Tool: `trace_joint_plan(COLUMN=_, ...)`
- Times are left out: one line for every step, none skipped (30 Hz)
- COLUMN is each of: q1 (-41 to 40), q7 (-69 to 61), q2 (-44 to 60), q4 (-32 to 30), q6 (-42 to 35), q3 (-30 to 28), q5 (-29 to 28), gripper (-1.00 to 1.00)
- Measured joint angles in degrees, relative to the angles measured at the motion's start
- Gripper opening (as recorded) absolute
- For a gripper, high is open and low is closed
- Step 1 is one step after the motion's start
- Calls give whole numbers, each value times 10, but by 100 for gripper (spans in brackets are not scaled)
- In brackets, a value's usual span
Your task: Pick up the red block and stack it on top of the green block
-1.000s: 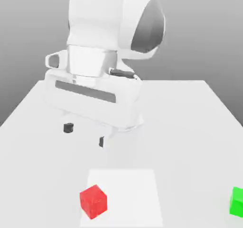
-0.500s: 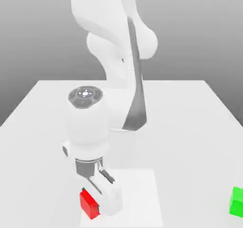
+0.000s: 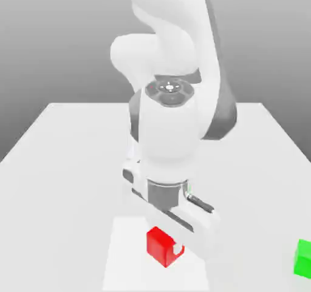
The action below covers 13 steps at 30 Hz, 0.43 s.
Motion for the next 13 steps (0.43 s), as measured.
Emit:
trace_joint_plan(q1=17, q7=14, q2=4, q4=10, q6=-7, q3=11, q5=-5, gripper=-100)
trace_joint_plan(q1=35, q7=29, q2=7, q4=19, q6=-14, q3=22, q5=-9, gripper=-100)
trace_joint_plan(q1=53, q7=44, q2=10, q4=29, q6=-21, q3=33, q5=-14, gripper=-100)
trace_joint_plan(q1=70, q7=58, q2=12, q4=38, q6=-27, q3=44, q5=-17, gripper=-100)
trace_joint_plan(q1=88, q7=73, q2=15, q4=47, q6=-33, q3=55, q5=-22, gripper=-100)
trace_joint_plan(q1=107, q7=90, q2=22, q4=59, q6=-36, q3=63, q5=-29, gripper=-100)
trace_joint_plan(q1=130, q7=110, q2=39, q4=73, q6=-34, q3=67, q5=-42, gripper=-100)
trace_joint_plan(q1=154, q7=132, q2=65, q4=88, q6=-24, q3=65, q5=-61, gripper=-100)
trace_joint_plan(q1=171, q7=148, q2=89, q4=96, q6=-9, q3=58, q5=-77, gripper=-100)
trace_joint_plan(q1=183, q7=160, q2=108, q4=100, q6=4, q3=50, q5=-90, gripper=100)
trace_joint_plan(q1=183, q7=160, q2=108, q4=100, q6=4, q3=50, q5=-90, gripper=100)
trace_joint_plan(q1=183, q7=160, q2=108, q4=100, q6=4, q3=50, q5=-90, gripper=100)
trace_joint_plan(q1=183, q7=160, q2=108, q4=100, q6=4, q3=50, q5=-90, gripper=100)
